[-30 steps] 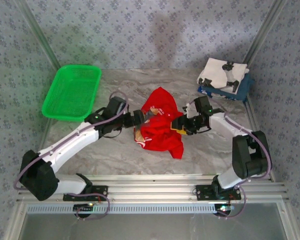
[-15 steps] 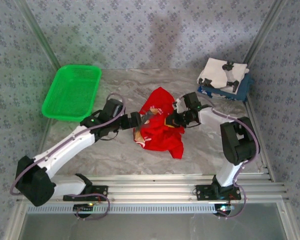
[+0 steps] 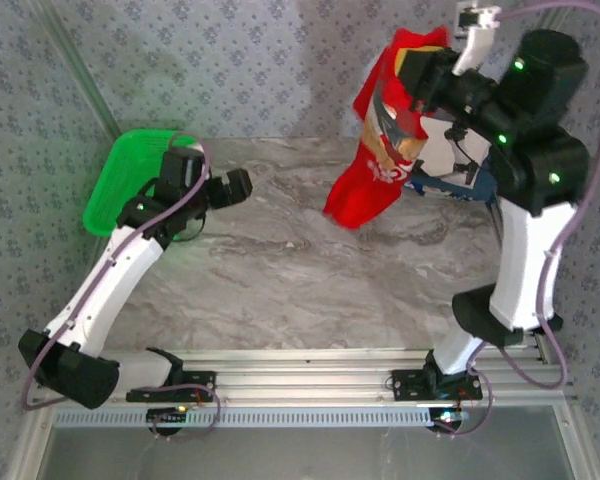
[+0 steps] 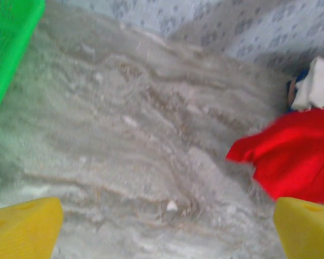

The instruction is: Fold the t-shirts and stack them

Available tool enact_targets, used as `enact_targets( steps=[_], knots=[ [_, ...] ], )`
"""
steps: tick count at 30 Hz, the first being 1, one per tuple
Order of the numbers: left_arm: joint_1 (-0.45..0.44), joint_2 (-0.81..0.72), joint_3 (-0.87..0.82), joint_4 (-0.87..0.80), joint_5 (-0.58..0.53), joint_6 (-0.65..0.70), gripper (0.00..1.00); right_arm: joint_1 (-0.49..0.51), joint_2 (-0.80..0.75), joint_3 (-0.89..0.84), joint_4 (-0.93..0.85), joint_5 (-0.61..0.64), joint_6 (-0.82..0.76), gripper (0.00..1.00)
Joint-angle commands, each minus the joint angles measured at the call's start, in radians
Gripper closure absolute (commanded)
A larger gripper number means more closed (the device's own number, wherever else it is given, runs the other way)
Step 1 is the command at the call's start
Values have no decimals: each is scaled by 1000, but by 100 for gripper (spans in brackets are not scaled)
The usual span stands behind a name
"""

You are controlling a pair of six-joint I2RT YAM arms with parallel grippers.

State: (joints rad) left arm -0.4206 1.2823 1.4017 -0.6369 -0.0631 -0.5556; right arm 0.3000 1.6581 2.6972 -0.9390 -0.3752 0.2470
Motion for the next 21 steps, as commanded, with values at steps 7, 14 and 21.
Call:
enact_targets(
  steps=[7, 14, 21],
  knots=[
    [54, 2, 16, -23, 42, 28, 0, 219, 75, -360, -122, -53, -85, 100],
    [68, -96, -228, -12, 52, -45, 0, 354, 203, -784, 76, -155, -67, 100],
    [21, -171, -445, 17, 95, -133, 0, 406, 374, -780, 70, -272, -70, 68]
  ],
)
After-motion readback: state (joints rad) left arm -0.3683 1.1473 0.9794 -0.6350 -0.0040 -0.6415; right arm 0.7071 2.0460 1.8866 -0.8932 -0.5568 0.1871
